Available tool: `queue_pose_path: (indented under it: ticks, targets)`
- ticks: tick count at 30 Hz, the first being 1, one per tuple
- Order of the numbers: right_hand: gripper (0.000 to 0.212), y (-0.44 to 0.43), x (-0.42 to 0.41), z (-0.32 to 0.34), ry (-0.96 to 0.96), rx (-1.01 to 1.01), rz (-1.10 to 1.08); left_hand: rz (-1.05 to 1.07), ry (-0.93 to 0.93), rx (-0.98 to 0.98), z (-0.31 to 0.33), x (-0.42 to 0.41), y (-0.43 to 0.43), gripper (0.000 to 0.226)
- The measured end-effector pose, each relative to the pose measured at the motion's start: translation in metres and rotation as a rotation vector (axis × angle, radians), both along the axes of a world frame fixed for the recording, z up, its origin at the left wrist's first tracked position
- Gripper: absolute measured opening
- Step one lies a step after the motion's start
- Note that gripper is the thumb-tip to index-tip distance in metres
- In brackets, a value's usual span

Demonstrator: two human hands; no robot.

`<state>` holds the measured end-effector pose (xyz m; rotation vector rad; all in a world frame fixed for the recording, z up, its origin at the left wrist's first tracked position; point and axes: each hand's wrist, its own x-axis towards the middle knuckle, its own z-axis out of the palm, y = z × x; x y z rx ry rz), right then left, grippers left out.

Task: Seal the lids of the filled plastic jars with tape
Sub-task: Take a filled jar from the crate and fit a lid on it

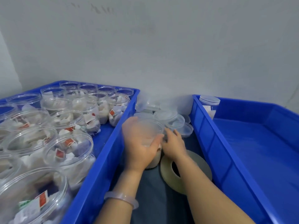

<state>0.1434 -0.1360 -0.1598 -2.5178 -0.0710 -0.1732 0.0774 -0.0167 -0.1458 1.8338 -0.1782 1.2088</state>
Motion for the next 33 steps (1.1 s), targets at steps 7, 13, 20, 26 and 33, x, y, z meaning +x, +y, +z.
queue_pose_path:
  ticks: [7, 13, 20, 26, 33]
  targets:
    - [0.033, 0.004, 0.004, -0.015, -0.108, -0.127, -0.063, -0.305, 0.288, -0.399, -0.017, 0.005, 0.001, 0.094]
    - [0.040, 0.001, -0.002, -0.011, -0.110, 0.170, -0.130, -0.416, 0.342, -0.688, -0.021, 0.008, 0.003, 0.076]
    - [0.039, 0.013, -0.029, 0.052, -0.183, 0.782, 0.312, -0.306, 0.482, -0.712, -0.016, 0.011, -0.003, 0.071]
    - [0.048, 0.017, -0.045, 0.062, -0.148, 0.446, 0.424, -0.329, 0.469, -0.704, -0.017, 0.012, -0.001, 0.085]
    - [0.052, 0.012, -0.046, 0.065, -0.134, 0.406, 0.470, -0.242, 0.380, -0.705, -0.017, 0.014, -0.004, 0.079]
